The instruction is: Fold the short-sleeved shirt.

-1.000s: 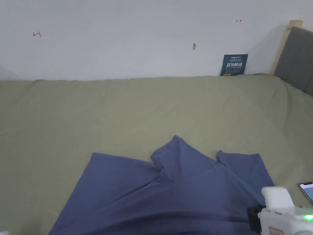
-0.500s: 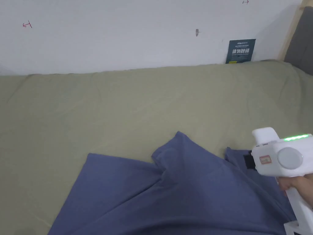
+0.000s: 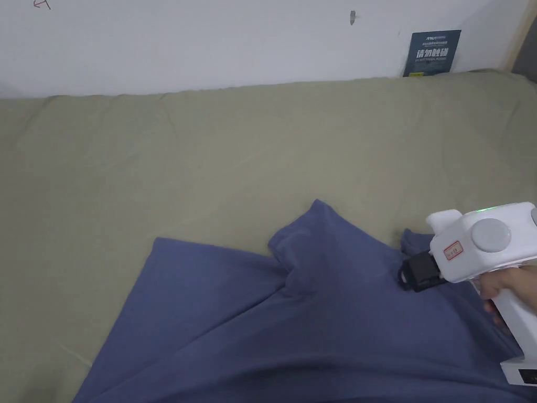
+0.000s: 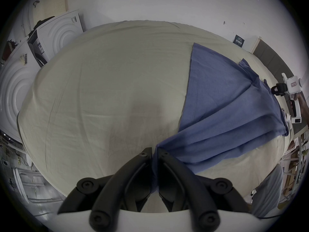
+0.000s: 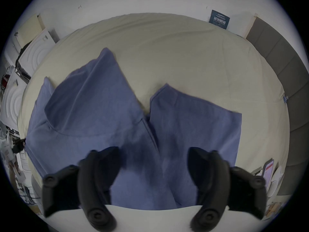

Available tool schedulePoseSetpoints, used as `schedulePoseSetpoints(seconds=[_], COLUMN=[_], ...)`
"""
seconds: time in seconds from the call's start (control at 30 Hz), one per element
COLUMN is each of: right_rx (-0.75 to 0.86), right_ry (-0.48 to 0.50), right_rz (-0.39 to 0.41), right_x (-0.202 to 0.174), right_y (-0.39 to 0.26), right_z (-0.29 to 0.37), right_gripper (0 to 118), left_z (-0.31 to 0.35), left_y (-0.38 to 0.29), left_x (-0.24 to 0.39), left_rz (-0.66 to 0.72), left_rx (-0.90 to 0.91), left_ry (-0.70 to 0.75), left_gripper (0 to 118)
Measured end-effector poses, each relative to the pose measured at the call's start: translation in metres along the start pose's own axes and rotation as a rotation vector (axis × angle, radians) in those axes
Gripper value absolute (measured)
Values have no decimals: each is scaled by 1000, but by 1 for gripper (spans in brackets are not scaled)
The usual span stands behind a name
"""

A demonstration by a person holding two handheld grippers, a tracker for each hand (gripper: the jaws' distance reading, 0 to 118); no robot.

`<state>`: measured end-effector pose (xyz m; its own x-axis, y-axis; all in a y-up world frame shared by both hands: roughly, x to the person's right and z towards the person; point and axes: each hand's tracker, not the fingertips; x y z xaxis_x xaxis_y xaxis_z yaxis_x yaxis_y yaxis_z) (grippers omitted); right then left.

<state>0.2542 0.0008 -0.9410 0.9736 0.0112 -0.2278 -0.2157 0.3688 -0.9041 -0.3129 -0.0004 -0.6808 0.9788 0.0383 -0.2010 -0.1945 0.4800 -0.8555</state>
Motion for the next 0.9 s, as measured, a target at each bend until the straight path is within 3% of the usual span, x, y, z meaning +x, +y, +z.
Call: schedulePoseSetpoints(seconds=[0.1,0.2,0.27,0.33,0.37,0.57,0.7,0.9], right_rx=[-21,-12,8,15,55,95,157,279], right_ry=[7,22,13,14,-23,29,46,-1], right_rz=[31,56,68,80,94,83,14,3], right_x=[-4,0,-2,1,1,-4,-2,5], right_y=[-9,-8,-12,-16,-18,-30,-38,-49], right_z=[7,10,21,31,38,75,106,162], right_gripper=[63,24,18,2,2,0,0,0], left_z=[1,0,-2,-3,-3,-4,2,36], left_y=[1,0,0,-1,-1,-2,2,13], left_x=[1,-2,-3,-5,-6,-6,-7,0], left_rz=[-2,1,6,9,8,16,14,4], left_rx=[-1,0,-1,0,0,-1,-8,74], left_ry=[1,-3,-3,-1,1,13,15,33], left_gripper=[6,6,6,6,6,6,6,6])
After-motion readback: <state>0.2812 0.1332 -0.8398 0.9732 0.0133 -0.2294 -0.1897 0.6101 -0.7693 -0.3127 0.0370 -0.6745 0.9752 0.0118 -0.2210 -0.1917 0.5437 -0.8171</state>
